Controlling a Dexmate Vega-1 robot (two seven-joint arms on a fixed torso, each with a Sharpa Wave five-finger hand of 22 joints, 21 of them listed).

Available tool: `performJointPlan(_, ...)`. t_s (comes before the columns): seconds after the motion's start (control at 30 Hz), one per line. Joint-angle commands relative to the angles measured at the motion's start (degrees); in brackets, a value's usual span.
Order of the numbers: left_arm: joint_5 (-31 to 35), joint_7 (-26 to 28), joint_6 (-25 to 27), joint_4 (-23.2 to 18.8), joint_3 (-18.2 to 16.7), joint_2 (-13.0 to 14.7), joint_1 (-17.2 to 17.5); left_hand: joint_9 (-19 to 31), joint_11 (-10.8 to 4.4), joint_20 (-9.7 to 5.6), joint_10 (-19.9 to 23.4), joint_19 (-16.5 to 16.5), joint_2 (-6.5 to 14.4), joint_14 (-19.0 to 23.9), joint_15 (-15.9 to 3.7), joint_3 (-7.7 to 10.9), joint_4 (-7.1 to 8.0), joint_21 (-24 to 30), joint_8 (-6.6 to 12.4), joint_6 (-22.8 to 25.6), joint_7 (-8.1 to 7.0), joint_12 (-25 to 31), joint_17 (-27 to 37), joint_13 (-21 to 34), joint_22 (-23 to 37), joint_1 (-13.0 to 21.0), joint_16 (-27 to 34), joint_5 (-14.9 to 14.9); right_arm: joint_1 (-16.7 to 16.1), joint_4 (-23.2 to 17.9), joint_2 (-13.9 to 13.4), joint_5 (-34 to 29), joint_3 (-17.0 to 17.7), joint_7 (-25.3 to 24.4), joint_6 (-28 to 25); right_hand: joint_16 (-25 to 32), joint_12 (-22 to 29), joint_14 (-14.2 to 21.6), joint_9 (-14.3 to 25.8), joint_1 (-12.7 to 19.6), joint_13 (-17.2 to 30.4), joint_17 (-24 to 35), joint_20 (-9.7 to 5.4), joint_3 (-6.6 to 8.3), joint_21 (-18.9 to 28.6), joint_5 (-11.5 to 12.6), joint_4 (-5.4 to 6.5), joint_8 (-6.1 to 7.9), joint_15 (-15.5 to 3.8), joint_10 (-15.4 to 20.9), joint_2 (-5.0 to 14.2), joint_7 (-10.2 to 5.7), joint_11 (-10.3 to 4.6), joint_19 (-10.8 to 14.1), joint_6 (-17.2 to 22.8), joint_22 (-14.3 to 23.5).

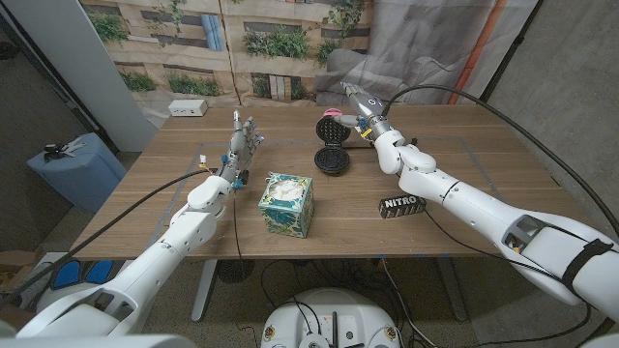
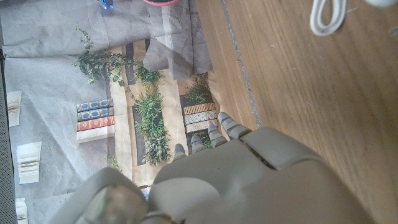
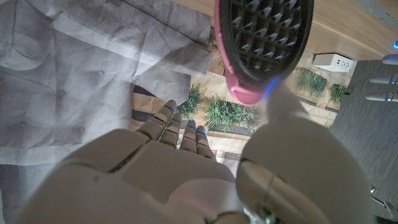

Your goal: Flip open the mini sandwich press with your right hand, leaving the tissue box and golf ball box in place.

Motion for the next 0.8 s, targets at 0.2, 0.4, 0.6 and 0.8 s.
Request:
performJointPlan(0.2, 0.01, 0.01, -0.01, -0.02, 0.01, 0.00, 0.01, 0.26, -0.08, -0.20, -0.32, 0.18, 2.97, -0.45, -2.14, -0.43, 0.04, 0.35, 0.27, -1.99, -0.46, 0.34, 0.19, 0.13, 0.16, -0.01, 0.38, 0.27, 2.52, 4.72, 1.50, 0.99, -1.74, -1.94, 0.20, 0.20, 0.14, 0.13, 0.32, 0.00, 0.26, 0.20, -0.09, 0.30, 0.03, 0.29, 0.18, 0.01, 0.27, 0.67, 0.64, -0.52, 0.24, 0.56, 0.65, 0.29)
performJointPlan(0.4, 0.01, 0.01, 0.00, -0.02, 0.01, 0.00, 0.01, 0.26, 0.06, -0.19, -0.27, 0.16, 2.98, -0.38, -2.13, -0.43, 0.04, 0.35, 0.27, -1.99, -0.46, 0.36, 0.19, 0.13, 0.16, -0.01, 0.40, 0.28, 2.90, 5.70, 1.59, 1.44, -2.13, -2.10, 0.27, 0.21, 0.15, 0.16, 0.32, 0.06, 0.26, 0.21, -0.08, 0.31, 0.04, 0.32, 0.17, 0.05, 0.29, 0.73, 0.74, -0.60, 0.15, 0.61, 0.83, 0.29)
performJointPlan(0.6, 0.01, 0.01, 0.00, -0.03, 0.00, 0.00, 0.02, 0.26, 0.10, -0.21, -0.23, 0.21, 2.98, -0.42, -2.09, -0.43, 0.04, 0.37, 0.27, -1.99, -0.47, 0.38, 0.19, 0.14, 0.16, -0.02, 0.39, 0.27, 2.93, 6.02, 1.44, 1.99, -2.32, -2.01, 0.21, 0.20, 0.14, 0.15, 0.33, 0.04, 0.26, 0.21, -0.09, 0.28, 0.03, 0.31, 0.18, 0.03, 0.29, 0.76, 0.78, -0.57, 0.22, 0.63, 0.85, 0.29)
performJointPlan(0.8, 0.00, 0.01, 0.01, -0.04, 0.00, 0.01, 0.02, 0.26, 0.09, -0.17, -0.17, 0.17, 2.98, -0.41, -2.10, -0.43, 0.04, 0.35, 0.26, -2.01, -0.46, 0.40, 0.19, 0.14, 0.16, -0.02, 0.39, 0.27, 2.40, 5.07, 0.80, 2.83, -2.01, -1.68, 0.17, 0.21, 0.16, 0.16, 0.33, -0.11, 0.26, 0.23, -0.10, 0.18, 0.05, 0.30, 0.26, 0.02, 0.30, 0.85, 0.82, -0.62, 0.25, 0.71, 0.94, 0.29)
